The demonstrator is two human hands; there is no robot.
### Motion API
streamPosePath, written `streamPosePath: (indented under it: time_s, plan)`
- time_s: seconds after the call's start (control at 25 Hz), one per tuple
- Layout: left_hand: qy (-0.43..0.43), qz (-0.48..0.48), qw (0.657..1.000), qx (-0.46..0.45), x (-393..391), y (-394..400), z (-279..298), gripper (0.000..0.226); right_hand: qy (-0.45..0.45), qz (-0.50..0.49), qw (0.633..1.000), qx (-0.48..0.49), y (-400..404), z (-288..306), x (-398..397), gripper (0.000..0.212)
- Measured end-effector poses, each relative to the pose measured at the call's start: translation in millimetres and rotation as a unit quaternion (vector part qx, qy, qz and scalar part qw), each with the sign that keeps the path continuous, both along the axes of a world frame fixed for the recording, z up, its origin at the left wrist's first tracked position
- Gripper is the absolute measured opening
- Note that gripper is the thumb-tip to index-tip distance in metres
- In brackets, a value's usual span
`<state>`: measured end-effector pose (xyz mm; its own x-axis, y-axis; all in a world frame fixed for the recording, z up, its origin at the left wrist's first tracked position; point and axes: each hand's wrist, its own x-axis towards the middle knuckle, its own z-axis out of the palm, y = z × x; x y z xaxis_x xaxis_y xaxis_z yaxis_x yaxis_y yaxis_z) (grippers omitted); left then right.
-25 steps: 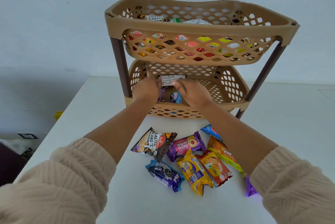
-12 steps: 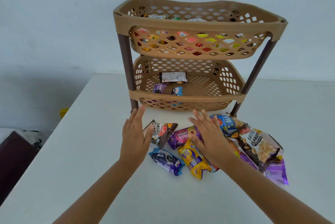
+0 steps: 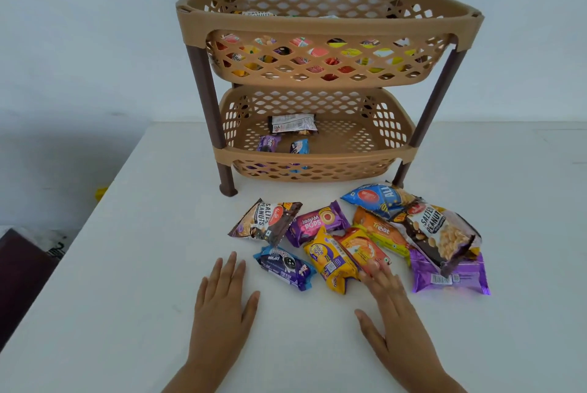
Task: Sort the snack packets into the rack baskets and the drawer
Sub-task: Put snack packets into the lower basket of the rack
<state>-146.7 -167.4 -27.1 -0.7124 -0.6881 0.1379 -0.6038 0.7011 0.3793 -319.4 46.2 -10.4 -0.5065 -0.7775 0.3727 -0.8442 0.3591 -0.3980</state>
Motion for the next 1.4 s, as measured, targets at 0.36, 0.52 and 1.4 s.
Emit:
streamPosePath:
  time_s: [0.36,0.52,1.4]
  plan:
    - [-0.092,0.005,0.996,-0.016,-8.8,0.2,7.1,0.082,0.064,-0.212,0.973,-0.067,12.0,-4.2,-20.2,0.051]
    - [-0.119,0.007,0.992,-0.033,-18.6,-12.0,4.7,0.087,0.058,-0.239,0.967,-0.067,14.6,11.7,-47.0,0.055]
    - [0.109,-0.034,0.991,0.065,-23.4,-21.9,14.6,0.078,0.019,-0.251,0.956,0.153,11.8,23.3,-79.3,0.071]
